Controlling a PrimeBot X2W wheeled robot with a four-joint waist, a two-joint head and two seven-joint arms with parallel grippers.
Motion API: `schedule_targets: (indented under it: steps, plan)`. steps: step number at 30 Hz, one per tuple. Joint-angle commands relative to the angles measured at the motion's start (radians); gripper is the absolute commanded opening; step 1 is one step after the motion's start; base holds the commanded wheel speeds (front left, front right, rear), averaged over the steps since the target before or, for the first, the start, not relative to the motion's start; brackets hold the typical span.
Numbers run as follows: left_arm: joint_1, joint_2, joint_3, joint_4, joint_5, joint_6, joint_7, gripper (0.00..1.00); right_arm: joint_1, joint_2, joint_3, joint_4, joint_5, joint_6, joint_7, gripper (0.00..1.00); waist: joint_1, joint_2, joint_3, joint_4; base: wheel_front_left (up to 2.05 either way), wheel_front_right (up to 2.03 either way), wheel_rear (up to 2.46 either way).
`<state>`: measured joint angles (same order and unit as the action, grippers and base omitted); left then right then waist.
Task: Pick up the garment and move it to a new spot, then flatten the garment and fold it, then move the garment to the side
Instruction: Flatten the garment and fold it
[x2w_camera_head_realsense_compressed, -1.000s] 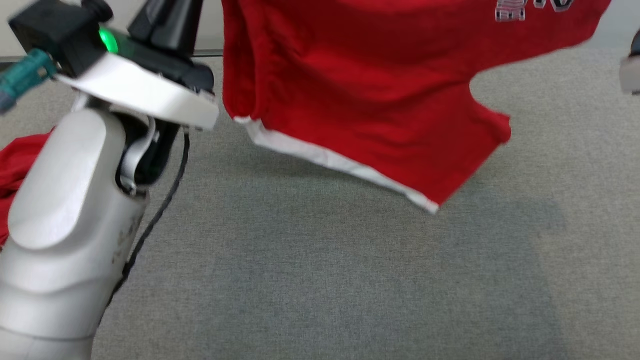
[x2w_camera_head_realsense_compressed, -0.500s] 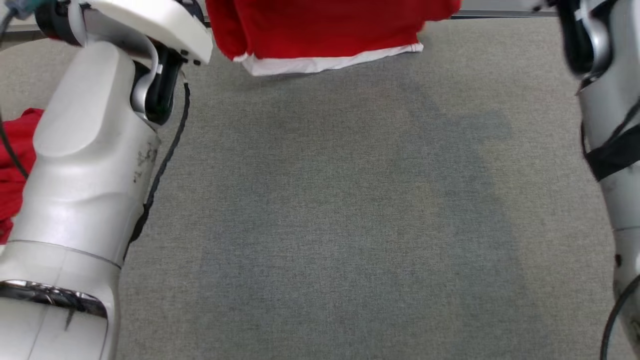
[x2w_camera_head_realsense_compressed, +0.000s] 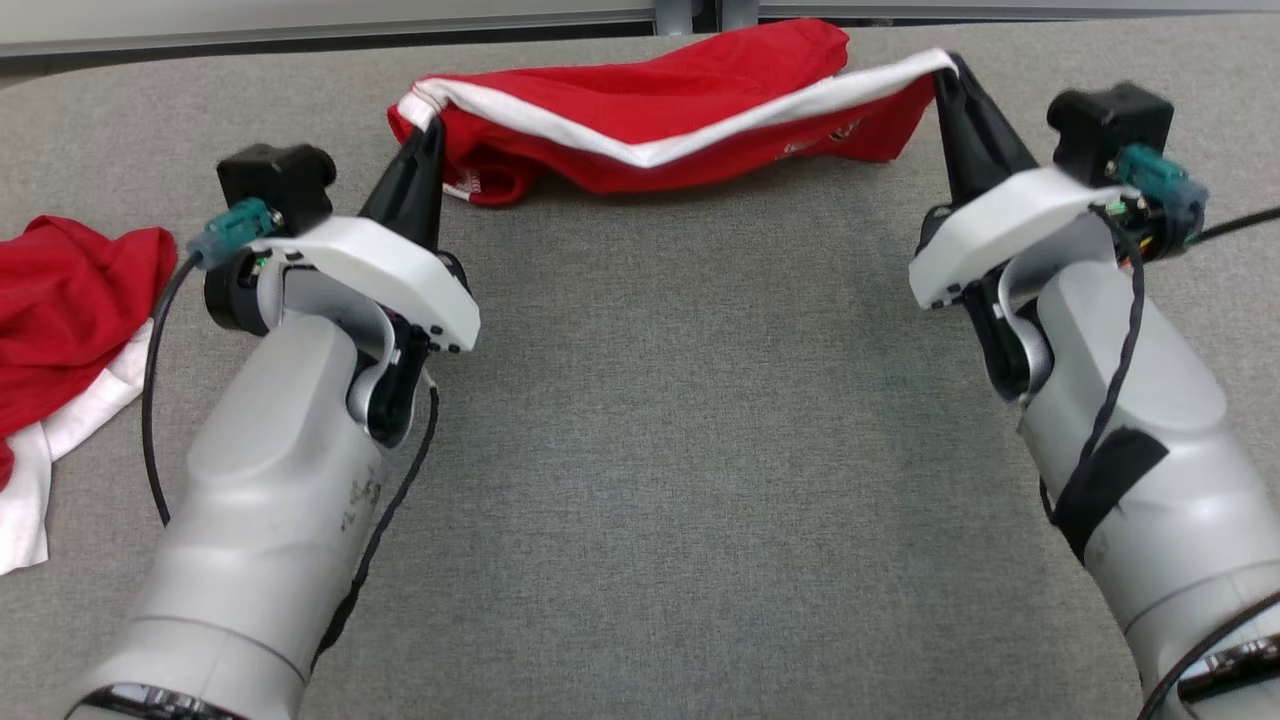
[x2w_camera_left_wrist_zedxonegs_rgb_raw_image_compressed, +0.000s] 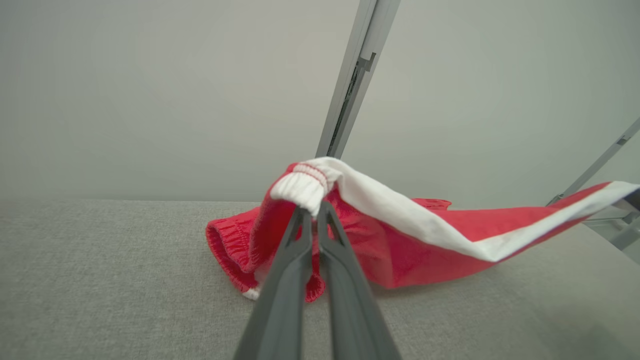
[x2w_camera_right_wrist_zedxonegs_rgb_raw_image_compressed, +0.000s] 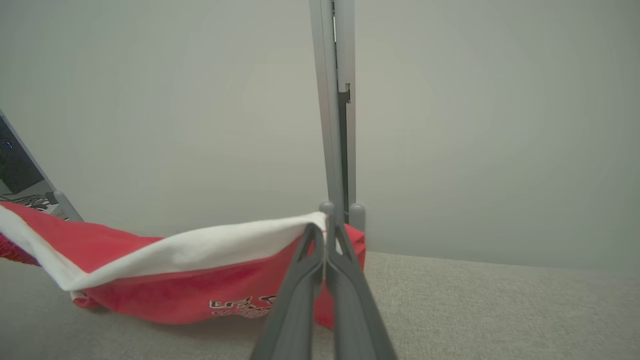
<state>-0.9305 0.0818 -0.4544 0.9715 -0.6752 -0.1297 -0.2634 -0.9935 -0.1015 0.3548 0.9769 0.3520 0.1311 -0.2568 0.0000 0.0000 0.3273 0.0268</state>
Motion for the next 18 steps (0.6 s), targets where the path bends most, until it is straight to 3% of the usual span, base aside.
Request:
schedule_targets:
  steps: [1,7,12,18]
  plan:
    - [0.019,0.004,0.001,-0.013,0.011,-0.001,-0.001,0.00,0.020,-0.004,0.000,-0.015,0.004,-0.001,-0.009,0.00,0.0000,0.0000,-0.005,0.002,0.00,0.00,0.00]
    - [0.227,-0.005,-0.019,-0.153,0.041,-0.001,-0.001,0.00,0.301,-0.040,-0.083,-0.215,0.013,-0.001,-0.009,0.00,0.0000,0.0000,-0.059,0.030,0.00,0.00,0.00]
    - [0.389,-0.012,-0.036,-0.251,0.063,-0.001,-0.001,0.00,0.572,-0.031,-0.173,-0.380,-0.026,-0.001,-0.009,0.00,0.0000,0.0000,-0.114,0.056,0.00,0.00,0.00]
    - [0.586,0.016,-0.034,-0.407,0.098,0.015,-0.001,0.00,0.834,0.004,-0.216,-0.578,-0.072,-0.001,0.013,0.00,0.0000,0.0000,-0.178,0.035,0.00,0.00,0.00]
